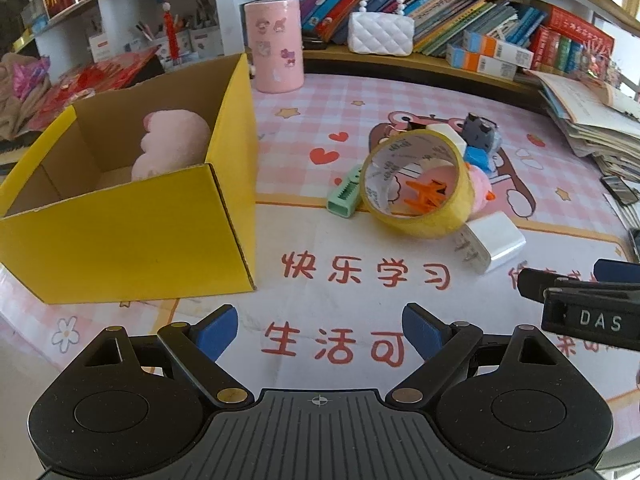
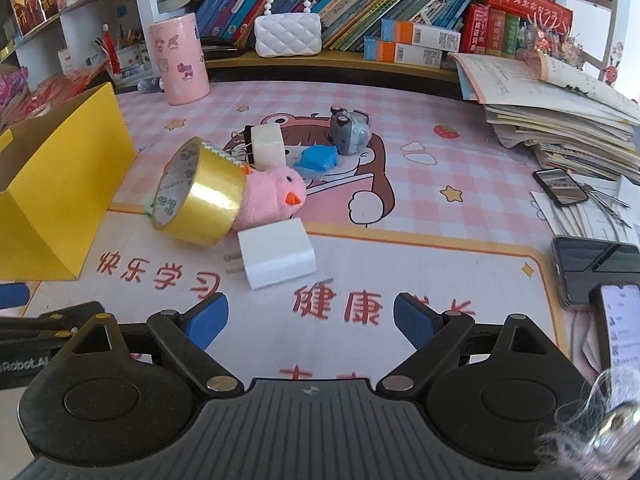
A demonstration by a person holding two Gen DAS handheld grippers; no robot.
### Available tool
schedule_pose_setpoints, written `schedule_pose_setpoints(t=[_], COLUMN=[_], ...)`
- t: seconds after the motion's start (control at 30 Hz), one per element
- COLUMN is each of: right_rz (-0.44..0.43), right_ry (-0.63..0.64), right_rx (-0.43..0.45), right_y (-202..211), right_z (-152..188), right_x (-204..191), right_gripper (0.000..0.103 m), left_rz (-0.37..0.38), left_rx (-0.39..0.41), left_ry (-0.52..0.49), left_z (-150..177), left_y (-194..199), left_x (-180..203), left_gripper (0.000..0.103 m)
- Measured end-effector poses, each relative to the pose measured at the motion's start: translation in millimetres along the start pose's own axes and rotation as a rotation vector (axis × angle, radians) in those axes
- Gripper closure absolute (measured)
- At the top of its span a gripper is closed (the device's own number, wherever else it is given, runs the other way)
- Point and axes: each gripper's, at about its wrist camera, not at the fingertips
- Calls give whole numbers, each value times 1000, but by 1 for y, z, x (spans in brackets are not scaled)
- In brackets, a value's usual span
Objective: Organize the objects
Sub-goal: 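Grasp the white charger with the right gripper, then grasp the yellow tape roll rim with the left gripper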
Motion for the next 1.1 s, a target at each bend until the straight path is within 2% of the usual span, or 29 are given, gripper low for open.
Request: schedule_pose_setpoints(t=[0.17, 0.37, 0.5, 0.7, 0.8, 0.93, 1.1], right_rz=[-26, -74, -107, -139, -151, -143, -87], right_ry=[28, 151, 200, 237, 241, 229, 158], right_rx=[-2, 23, -12, -57, -48, -37, 10], right_y=[-16, -36, -53, -72, -73, -66, -41], right_z=[-9, -19, -22, -23, -21, -22, -23], right_x=[3, -3, -8, -16, -17, -13, 12], right_gripper=[14, 18, 28, 28, 40, 41, 41], left_rz=[-33, -58, -74, -102, -105, -65, 44], left_rx=[-10, -16, -21, -29, -25, -8, 10], left_ry=[28, 33, 30, 42, 48, 42, 3], left_z=[-4, -8, -8, -8, -9, -13, -20], left_y=[-5, -8, -9, -9, -8, -9, -13], left_x=[-1, 0, 0, -5, -6, 1, 26], left_gripper=[12, 12, 12, 12, 12, 12, 12])
Point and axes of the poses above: each gripper's, at about its wrist camera, not at the fingertips, and y roughly against the way its jaws point, x to its right, z to its underside, and after that the axes turned 4 degrees about -z, right-handed
